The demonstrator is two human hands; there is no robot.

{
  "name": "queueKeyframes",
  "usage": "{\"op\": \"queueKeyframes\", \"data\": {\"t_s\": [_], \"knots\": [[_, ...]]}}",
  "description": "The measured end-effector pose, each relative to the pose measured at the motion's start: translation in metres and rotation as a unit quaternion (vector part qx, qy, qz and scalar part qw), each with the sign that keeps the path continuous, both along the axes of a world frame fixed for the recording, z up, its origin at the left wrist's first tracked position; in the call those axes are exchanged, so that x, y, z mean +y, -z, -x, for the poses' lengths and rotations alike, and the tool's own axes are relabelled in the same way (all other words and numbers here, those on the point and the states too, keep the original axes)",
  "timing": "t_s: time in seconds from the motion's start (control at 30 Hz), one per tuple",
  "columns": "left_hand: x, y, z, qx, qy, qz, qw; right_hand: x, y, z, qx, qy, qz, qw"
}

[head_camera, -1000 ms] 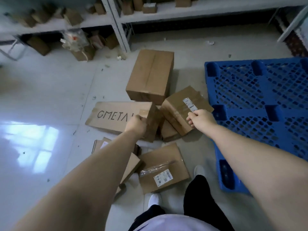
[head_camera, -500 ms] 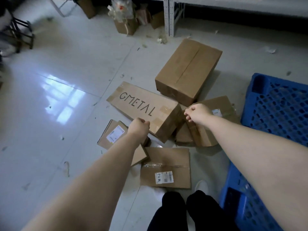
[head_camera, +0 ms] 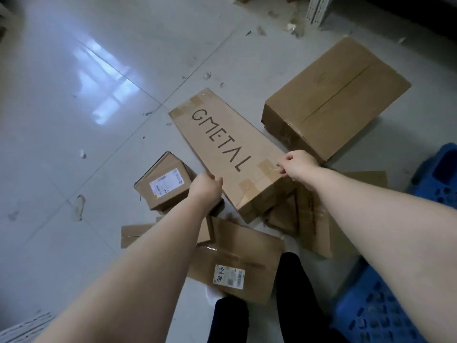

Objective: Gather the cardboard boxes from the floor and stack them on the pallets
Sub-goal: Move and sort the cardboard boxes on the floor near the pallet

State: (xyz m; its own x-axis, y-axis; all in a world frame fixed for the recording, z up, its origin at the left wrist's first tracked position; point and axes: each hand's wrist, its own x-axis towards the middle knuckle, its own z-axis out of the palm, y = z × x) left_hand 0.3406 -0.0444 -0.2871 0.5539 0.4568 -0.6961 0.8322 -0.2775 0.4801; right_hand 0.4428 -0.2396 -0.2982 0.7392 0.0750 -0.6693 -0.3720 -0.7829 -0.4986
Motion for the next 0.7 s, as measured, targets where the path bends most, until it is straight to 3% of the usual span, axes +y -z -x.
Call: {"op": "queueKeyframes", "data": {"t_s": [0.4, 0.7], "knots": [[-0.018, 0.137, -0.064, 0.059, -0.04, -0.049, 0.996, 0.021, 0.12, -0.089, -0.002, -0.117, 0.049, 0.992], [0.009, 0.222, -0.087, 0.111, -0.135, -0.07, 0.982, 0.033, 0.194, -0.139, -0.074, -0.164, 0.155, 0.971]]}}
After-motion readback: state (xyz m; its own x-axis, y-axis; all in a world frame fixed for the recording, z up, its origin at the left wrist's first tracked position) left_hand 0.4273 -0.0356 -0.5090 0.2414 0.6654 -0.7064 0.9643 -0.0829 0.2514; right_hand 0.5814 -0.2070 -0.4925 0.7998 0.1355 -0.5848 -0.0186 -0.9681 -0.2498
